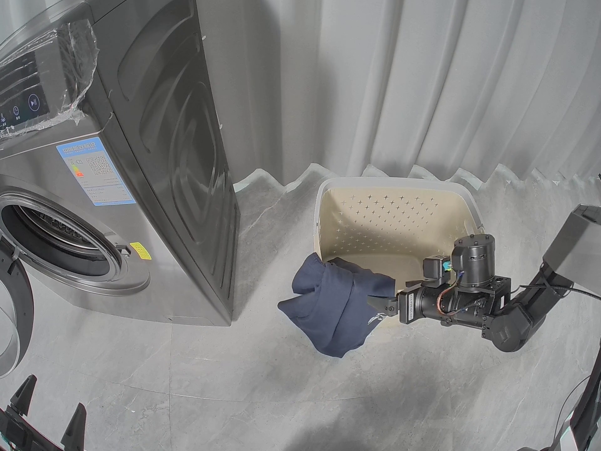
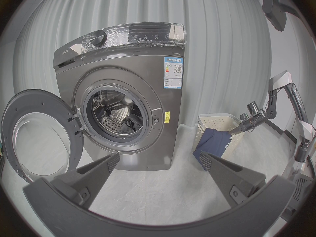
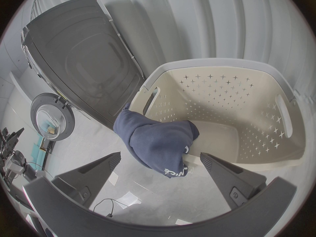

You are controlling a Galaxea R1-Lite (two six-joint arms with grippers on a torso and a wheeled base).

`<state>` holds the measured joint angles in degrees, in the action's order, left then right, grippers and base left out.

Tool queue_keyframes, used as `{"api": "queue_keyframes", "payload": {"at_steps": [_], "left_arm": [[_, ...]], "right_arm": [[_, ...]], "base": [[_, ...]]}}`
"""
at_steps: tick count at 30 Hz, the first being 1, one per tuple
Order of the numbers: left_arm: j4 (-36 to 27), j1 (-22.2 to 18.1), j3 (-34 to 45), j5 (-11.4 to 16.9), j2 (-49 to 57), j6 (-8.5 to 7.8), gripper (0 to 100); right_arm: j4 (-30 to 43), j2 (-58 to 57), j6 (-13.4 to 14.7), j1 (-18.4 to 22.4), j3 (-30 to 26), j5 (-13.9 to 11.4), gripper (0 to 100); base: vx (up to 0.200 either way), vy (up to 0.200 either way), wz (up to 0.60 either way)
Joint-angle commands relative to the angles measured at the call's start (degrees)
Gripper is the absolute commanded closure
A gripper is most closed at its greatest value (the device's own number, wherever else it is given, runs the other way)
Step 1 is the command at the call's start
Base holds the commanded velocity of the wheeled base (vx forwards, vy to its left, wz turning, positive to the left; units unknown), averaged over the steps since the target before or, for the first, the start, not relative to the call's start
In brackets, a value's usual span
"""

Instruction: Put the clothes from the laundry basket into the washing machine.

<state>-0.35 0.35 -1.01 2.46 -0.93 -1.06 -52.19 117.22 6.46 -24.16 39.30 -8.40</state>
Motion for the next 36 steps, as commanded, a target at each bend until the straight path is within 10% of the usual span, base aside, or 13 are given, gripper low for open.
{"api": "queue_keyframes", "payload": {"at_steps": [1, 12, 13, 36], "left_arm": [[0.0, 0.0, 0.9, 0.1, 0.8, 0.01, 0], [0.0, 0.0, 0.9, 0.0, 0.8, 0.01, 0], [0.0, 0.0, 0.9, 0.0, 0.8, 0.01, 0], [0.0, 0.0, 0.9, 0.0, 0.8, 0.09, 0]], "right_arm": [[-0.2, 4.3, 0.0, -0.1, 2.4, 0.0, 0], [-6.1, 10.5, -0.4, 0.0, 6.6, 0.0, 0], [-6.1, 10.5, -0.5, -0.1, 6.8, 0.0, 100], [-8.0, -13.8, 0.3, -3.8, -8.6, -0.1, 100]], "base": [[0.0, 0.0, 0.0], [0.0, 0.0, 0.0], [0.0, 0.0, 0.0], [0.0, 0.0, 0.0]]}}
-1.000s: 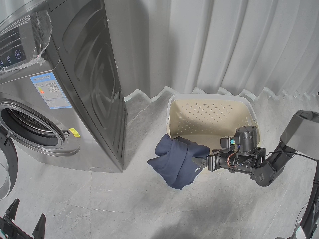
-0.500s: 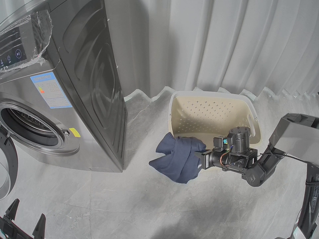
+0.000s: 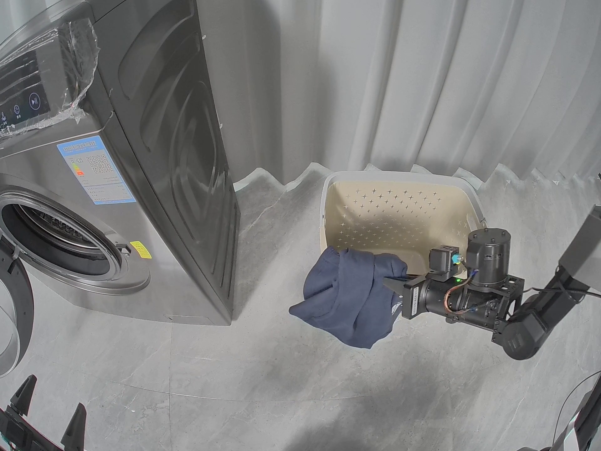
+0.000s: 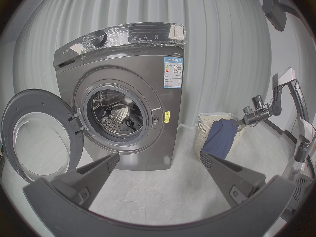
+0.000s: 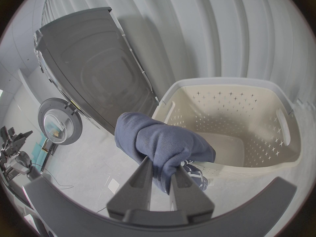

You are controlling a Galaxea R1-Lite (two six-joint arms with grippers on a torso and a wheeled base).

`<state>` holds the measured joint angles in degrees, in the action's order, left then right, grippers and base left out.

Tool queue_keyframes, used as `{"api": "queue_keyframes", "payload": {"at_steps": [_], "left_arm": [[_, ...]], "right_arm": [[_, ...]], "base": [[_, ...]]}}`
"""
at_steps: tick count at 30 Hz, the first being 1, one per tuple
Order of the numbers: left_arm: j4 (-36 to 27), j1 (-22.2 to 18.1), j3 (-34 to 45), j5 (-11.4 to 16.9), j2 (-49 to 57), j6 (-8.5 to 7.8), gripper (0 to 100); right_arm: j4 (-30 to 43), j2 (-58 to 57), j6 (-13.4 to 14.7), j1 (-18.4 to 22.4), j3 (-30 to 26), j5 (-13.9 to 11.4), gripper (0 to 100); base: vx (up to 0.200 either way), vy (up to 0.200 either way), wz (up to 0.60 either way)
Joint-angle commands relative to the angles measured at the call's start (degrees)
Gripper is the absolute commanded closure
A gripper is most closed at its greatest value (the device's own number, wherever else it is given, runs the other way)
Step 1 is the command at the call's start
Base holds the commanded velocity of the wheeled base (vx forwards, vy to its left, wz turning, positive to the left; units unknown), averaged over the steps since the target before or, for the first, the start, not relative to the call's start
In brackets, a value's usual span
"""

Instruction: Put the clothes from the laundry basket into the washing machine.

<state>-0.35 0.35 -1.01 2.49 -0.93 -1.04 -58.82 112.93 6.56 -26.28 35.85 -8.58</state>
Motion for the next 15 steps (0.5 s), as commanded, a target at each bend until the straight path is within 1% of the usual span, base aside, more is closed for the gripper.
{"api": "queue_keyframes", "payload": {"at_steps": [1, 4, 7, 8, 9, 14, 15], "left_arm": [[0.0, 0.0, 0.8, 0.0, 0.8, -0.02, 0], [0.0, 0.0, 0.9, 0.0, 0.8, -0.02, 0], [0.0, 0.0, 0.9, 0.0, 0.8, -0.02, 0], [0.0, 0.0, 0.9, 0.0, 0.8, -0.02, 0], [0.0, 0.0, 0.9, 0.0, 0.8, -0.02, 0], [0.0, 0.0, 0.9, 0.1, 0.7, -0.02, 0], [0.0, 0.0, 0.9, 0.1, 0.8, -0.02, 0]], "right_arm": [[-2.3, -11.2, 0.4, -2.1, -6.3, 0.1, 100], [-2.9, -17.0, 1.0, -4.1, -8.8, 0.6, 100], [-2.9, -21.3, 0.6, -5.5, -10.5, 4.5, 100], [-2.8, -23.5, 0.6, -6.6, -10.7, 6.8, 100], [-2.8, -24.5, 0.7, -6.9, -10.7, 7.6, 100], [-1.9, -27.9, 0.7, -7.3, -10.0, 8.3, 100], [-2.0, -28.4, 0.7, -7.3, -9.8, 8.3, 100]], "base": [[0.0, 0.0, 0.0], [0.0, 0.0, 0.0], [0.0, 0.0, 0.0], [0.0, 0.0, 0.0], [0.0, 0.0, 0.0], [0.0, 0.0, 0.0], [-0.2, 0.0, 0.0]]}}
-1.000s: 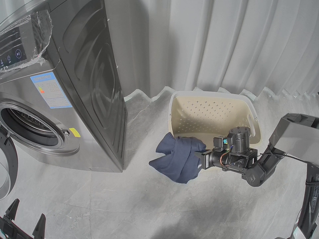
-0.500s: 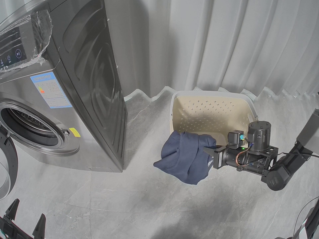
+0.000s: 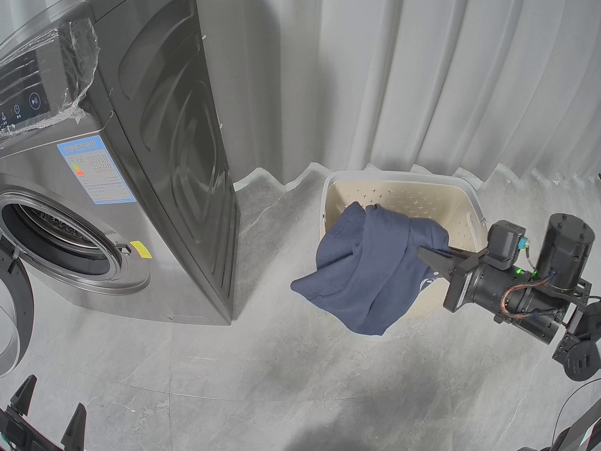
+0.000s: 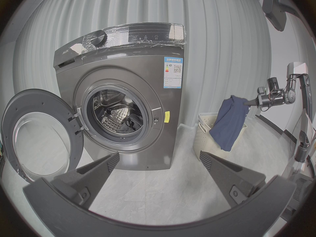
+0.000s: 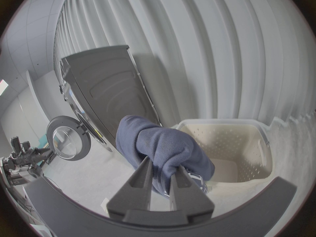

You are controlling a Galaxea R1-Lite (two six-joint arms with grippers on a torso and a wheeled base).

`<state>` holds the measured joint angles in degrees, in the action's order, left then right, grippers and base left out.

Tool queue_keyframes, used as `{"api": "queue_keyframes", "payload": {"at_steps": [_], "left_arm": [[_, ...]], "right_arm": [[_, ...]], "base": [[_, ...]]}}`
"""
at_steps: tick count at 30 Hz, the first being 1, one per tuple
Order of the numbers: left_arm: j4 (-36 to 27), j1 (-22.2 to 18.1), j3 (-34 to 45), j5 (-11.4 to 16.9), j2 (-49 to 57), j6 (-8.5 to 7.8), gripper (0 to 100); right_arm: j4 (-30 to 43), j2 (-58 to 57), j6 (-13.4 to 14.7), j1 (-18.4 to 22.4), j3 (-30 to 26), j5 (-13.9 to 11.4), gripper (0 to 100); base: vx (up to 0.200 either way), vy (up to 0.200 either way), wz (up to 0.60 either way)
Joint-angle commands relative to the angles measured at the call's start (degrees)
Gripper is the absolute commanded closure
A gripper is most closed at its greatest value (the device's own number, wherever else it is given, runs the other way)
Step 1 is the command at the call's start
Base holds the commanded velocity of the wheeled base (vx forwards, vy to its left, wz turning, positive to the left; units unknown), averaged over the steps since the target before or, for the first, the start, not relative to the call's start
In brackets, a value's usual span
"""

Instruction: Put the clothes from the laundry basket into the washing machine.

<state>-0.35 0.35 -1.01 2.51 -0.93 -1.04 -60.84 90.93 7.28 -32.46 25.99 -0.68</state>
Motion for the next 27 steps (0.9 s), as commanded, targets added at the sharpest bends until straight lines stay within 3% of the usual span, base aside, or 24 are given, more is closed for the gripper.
{"api": "queue_keyframes", "payload": {"at_steps": [1, 20, 27], "left_arm": [[0.0, 0.0, 0.9, 0.0, 0.8, -0.02, 0], [0.0, 0.1, 0.9, 0.0, 0.6, -0.11, 0], [0.0, 0.1, 0.9, 0.0, 0.6, -0.02, 0]], "right_arm": [[0.1, -6.4, 0.0, -1.1, 0.1, 0.4, 100], [-0.1, -6.3, 0.3, -4.9, -0.3, 0.2, 100], [-0.7, -5.1, 0.3, -5.0, -0.8, 0.0, 100]], "base": [[-0.2, 0.0, 0.0], [-0.2, 0.0, 0.0], [0.0, 0.029, 0.0]]}}
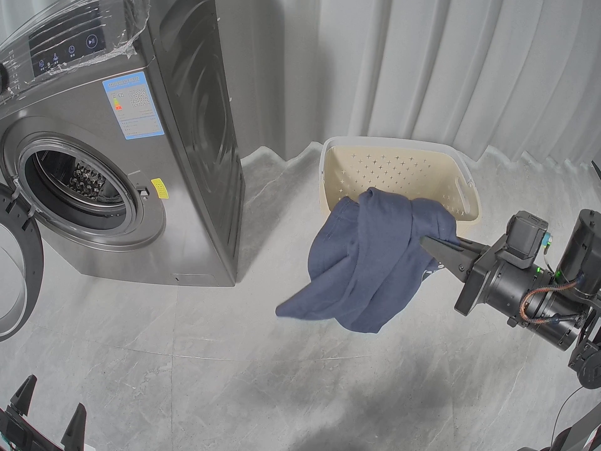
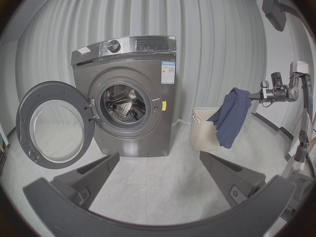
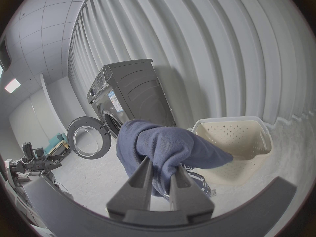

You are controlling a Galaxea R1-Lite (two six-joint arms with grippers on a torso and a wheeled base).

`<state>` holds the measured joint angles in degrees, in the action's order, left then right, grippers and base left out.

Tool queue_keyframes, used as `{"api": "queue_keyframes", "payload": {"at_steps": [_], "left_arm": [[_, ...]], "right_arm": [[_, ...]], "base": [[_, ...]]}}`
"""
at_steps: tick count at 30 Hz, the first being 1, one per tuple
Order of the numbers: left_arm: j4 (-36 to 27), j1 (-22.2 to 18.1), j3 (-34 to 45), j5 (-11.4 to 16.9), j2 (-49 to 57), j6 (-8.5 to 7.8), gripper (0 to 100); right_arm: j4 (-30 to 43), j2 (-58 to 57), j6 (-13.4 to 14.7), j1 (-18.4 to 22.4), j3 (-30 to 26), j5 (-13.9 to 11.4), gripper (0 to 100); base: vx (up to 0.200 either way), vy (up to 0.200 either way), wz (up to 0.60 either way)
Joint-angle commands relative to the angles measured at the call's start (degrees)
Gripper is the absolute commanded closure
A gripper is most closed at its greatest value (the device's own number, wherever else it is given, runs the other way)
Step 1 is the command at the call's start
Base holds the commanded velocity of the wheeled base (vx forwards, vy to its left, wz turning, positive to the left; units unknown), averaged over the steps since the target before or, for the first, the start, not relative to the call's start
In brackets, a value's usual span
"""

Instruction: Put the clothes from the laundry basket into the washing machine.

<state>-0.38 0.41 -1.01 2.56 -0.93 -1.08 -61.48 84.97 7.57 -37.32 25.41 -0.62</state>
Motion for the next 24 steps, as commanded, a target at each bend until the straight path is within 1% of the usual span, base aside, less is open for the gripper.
{"api": "queue_keyframes", "payload": {"at_steps": [1, 24], "left_arm": [[-0.1, 0.0, 0.8, 0.0, 0.6, 0.03, 0], [-0.1, 0.1, 0.8, 0.0, 0.6, 0.03, 0]], "right_arm": [[-0.1, 0.9, 0.0, -0.1, -0.3, -0.1, 100], [-0.1, 1.9, 0.1, -0.3, -0.9, 0.2, 100]], "base": [[0.0, 0.2, 0.0], [0.0, 0.2, 0.0]]}}
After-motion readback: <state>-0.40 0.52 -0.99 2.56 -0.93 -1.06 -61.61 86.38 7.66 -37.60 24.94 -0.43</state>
